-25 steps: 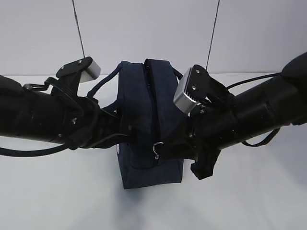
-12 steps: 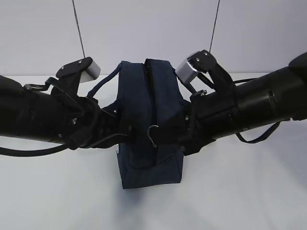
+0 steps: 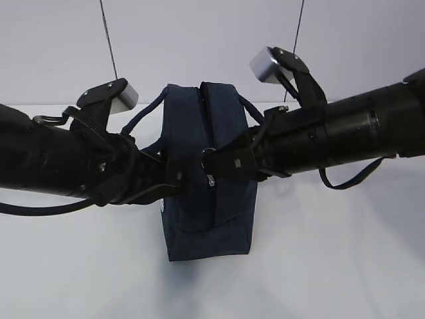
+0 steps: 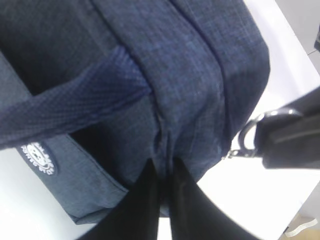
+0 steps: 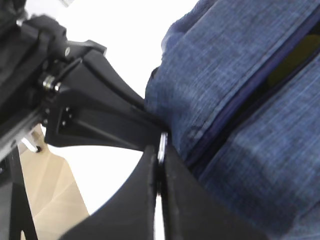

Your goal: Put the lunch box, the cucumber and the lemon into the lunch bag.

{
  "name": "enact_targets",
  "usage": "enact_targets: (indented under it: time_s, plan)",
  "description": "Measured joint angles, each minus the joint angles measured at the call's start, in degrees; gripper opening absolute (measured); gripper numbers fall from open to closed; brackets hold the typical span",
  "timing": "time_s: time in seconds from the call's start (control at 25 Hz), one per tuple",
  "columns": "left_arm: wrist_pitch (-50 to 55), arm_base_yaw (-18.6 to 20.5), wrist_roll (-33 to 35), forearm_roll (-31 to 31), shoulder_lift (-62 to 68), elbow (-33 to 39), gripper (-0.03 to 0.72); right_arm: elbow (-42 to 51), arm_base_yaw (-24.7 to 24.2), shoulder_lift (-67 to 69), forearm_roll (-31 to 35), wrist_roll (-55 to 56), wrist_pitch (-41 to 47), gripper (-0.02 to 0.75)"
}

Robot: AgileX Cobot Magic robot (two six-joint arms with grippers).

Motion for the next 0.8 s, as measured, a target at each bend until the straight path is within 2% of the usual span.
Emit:
enact_targets:
  time_s: [0.8]
  plan:
    - [-0.6, 0.0, 0.0, -0.1, 0.0, -0.1, 0.004, -11.4, 0.0, 4.2, 0.0, 11.2, -5.7, -0.013]
